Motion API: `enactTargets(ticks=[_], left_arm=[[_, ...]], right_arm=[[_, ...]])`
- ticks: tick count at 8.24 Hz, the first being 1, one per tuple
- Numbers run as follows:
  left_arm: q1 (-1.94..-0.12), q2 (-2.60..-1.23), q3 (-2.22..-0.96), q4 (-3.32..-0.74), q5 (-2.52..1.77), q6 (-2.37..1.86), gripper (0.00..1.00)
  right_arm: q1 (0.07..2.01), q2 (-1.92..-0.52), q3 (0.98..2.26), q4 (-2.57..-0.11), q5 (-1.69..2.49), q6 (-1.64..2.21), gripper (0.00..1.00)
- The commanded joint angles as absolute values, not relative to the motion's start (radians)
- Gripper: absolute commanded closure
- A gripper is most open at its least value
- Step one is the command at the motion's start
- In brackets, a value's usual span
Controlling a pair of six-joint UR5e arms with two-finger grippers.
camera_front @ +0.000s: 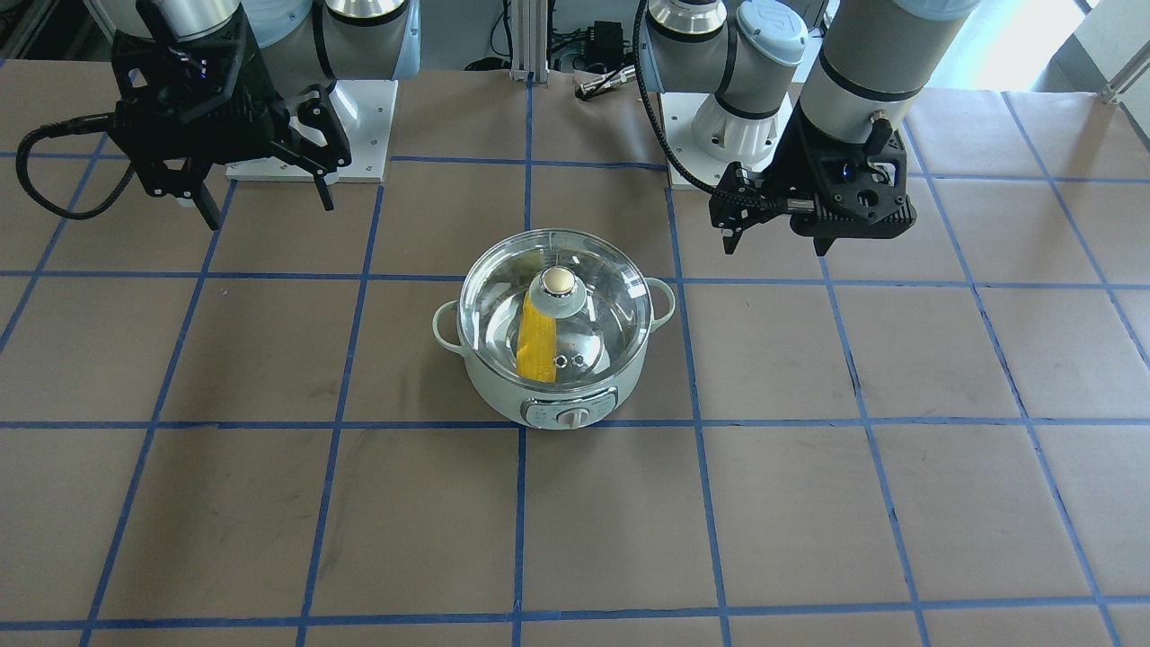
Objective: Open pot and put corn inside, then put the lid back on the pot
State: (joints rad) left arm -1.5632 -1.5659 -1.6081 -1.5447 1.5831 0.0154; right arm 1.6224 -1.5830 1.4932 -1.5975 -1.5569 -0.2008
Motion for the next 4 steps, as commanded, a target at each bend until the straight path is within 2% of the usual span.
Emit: enactTargets(ticks=[1, 4], left_arm=[[-1.565, -1.568, -1.611, -1.545, 1.583, 0.015, 0.00], [-1.565, -1.571, -1.611, -1.542, 1.583, 0.015, 0.00]], right_arm=[[1.621, -1.583, 1.494, -1.595, -1.554, -0.201, 0.00], [1.621, -1.582, 1.494, -1.600, -1.551, -0.201, 0.00]])
